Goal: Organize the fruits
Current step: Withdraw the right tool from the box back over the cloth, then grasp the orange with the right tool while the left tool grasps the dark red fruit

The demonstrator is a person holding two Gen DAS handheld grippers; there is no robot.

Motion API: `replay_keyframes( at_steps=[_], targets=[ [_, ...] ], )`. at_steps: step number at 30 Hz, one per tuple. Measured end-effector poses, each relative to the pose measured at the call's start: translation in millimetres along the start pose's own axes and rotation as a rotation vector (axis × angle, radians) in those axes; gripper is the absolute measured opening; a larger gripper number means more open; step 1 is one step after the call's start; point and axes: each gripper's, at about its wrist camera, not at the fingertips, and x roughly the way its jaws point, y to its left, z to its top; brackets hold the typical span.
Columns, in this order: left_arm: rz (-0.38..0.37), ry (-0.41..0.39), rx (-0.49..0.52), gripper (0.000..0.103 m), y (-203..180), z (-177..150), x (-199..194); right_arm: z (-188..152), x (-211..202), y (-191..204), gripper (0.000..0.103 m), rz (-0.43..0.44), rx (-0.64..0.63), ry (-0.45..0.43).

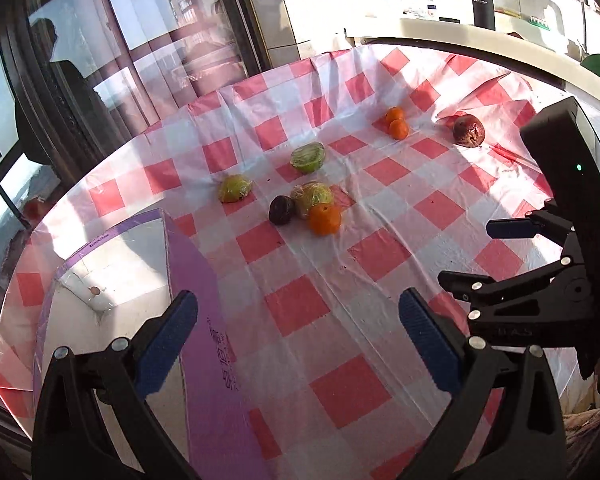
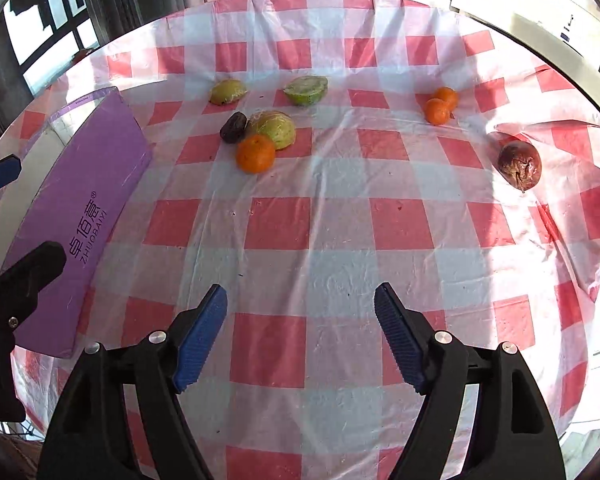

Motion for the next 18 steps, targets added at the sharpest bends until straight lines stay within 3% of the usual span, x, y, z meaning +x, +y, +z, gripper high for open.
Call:
replay_keyframes(
  at_steps=[9,13,18],
  targets=[
    [-0.063,0.221,-0.089,0.101,-53.3,-0.7,89.2,-10.4,26.9,-95.5,0.078,-0.112,0.085,0.103],
    [-0.102,0.237,-0.149,0.101,-64.7,-0.1,114.3,-11.8,42.8,-119.6,0.078,-0.134,0.096,0.131],
    [-0.051,0.248,-0.2,0.101,-66.2,5.9,141.3,-11.4,53.9,-142.9,0.078,-0.12,0.127,0.108]
  ],
)
